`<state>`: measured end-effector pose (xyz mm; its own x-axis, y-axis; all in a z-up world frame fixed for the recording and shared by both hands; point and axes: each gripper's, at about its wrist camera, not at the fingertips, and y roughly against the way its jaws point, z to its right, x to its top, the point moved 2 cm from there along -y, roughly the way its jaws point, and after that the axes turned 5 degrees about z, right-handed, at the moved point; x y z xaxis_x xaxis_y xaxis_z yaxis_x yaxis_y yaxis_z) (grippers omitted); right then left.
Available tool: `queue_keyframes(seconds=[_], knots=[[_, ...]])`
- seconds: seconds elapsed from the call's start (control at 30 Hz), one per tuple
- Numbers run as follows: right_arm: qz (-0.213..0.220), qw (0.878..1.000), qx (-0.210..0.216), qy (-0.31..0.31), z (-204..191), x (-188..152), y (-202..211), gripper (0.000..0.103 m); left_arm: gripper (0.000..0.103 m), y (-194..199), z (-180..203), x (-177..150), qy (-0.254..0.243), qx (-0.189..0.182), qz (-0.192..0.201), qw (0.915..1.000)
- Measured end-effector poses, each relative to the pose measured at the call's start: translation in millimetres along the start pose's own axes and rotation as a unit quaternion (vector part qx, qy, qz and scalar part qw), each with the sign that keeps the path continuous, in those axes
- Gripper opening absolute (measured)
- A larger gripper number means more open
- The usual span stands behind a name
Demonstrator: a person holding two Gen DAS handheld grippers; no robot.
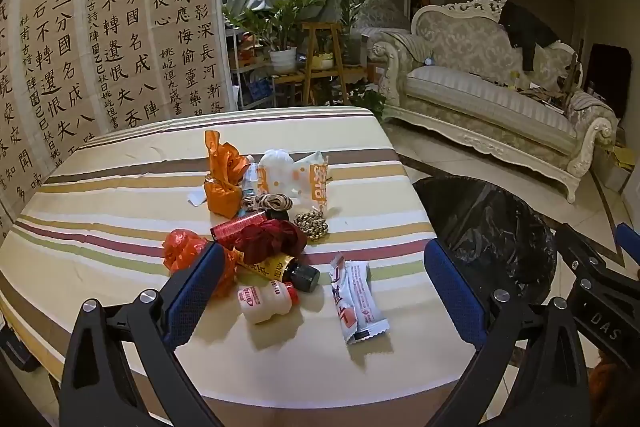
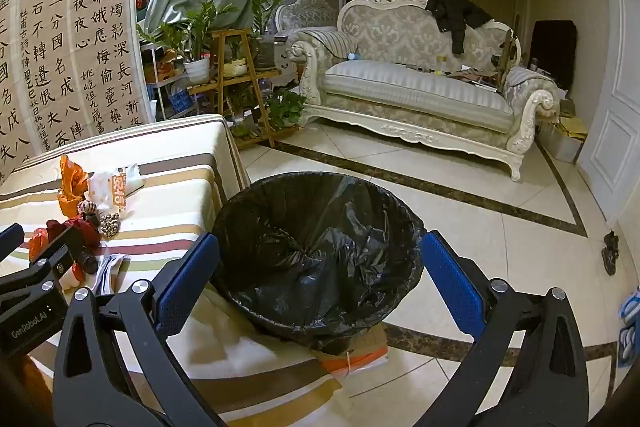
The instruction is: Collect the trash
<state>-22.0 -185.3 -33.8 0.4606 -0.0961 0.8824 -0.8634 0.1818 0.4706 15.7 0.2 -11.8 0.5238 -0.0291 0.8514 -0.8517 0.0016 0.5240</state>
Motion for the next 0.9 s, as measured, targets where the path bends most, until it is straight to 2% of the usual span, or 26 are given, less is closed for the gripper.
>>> queue_keyframes(seconds=[0.9], knots=[[0.001, 1.0, -0.004, 0.004, -1.7, -0.5, 1.3, 0.099, 0.097, -2.8, -6.0, -2.8, 0.007, 0.003, -0.004, 1.0]])
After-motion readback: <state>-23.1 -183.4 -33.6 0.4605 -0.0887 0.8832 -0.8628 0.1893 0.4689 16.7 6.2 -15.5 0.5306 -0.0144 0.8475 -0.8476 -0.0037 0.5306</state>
